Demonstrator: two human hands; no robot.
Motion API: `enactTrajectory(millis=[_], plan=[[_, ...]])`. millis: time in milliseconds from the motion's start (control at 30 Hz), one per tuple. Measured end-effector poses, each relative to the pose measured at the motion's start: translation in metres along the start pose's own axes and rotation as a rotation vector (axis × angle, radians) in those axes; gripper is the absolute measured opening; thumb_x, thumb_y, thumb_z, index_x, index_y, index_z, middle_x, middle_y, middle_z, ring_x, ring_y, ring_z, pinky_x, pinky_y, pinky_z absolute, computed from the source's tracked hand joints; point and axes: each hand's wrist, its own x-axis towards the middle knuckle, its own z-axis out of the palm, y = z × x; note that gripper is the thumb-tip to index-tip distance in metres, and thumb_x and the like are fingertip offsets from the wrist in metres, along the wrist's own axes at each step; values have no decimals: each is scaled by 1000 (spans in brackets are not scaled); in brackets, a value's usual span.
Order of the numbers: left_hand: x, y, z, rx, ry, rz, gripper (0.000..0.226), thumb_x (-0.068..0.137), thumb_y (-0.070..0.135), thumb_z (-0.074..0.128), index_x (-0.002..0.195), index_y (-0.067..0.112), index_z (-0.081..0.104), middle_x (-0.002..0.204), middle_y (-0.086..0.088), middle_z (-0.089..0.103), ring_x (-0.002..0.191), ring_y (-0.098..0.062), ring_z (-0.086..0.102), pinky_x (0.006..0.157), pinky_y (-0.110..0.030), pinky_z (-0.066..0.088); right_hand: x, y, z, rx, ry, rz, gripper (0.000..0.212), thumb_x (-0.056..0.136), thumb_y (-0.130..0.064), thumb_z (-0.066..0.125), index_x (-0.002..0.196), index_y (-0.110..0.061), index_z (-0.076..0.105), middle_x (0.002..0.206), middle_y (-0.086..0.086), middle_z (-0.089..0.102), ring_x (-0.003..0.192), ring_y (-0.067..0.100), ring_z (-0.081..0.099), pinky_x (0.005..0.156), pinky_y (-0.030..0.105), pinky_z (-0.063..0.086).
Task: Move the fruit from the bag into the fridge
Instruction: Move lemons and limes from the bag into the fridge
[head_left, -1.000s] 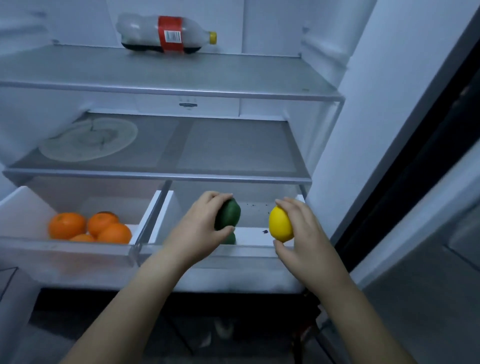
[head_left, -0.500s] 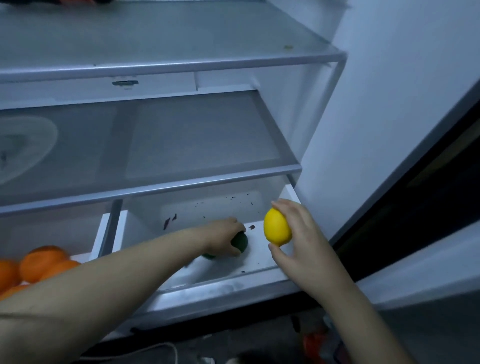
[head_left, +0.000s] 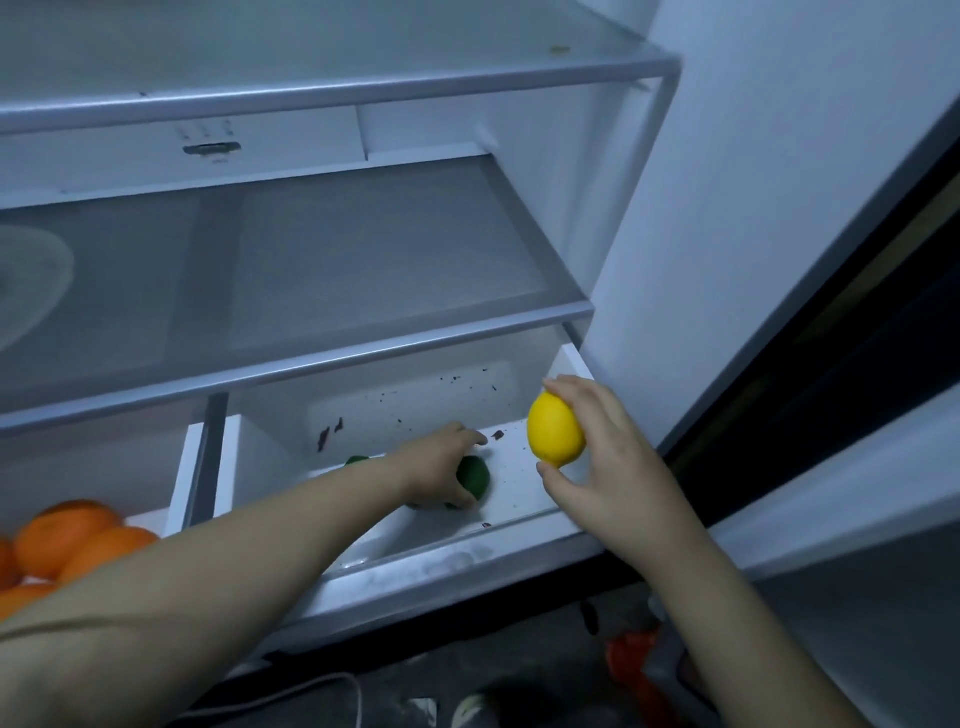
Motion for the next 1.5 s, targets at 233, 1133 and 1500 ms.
enactTrajectory(millis=[233, 1133, 1500], plan=[[-48, 24, -49, 154, -106, -85, 53, 93, 50, 44, 140, 27, 37, 145, 4, 38, 128, -20, 40, 102, -34, 34, 0, 1, 0, -1, 31, -41, 62, 79, -20, 68, 133, -31, 39, 136, -16, 36, 120, -1, 39, 88, 1, 28], [-146, 27, -16, -161, 676, -148, 37, 96, 46, 32, 123, 30, 52, 120, 14, 55, 111, -6, 47, 83, -23, 38, 167, -35, 2, -217, -28, -13, 73, 72, -8, 61, 140, -14, 34, 144, 9, 32, 129, 27, 38, 104, 29, 34], [-144, 24, -14, -147, 660, -122, 37, 97, 46, 30, 123, 31, 52, 119, 15, 55, 110, -7, 47, 78, -23, 37, 167, -37, 3, -231, -13, 0, 84, 77, -9, 60, 149, -15, 17, 156, 10, 11, 143, 24, 16, 112, 28, 21]])
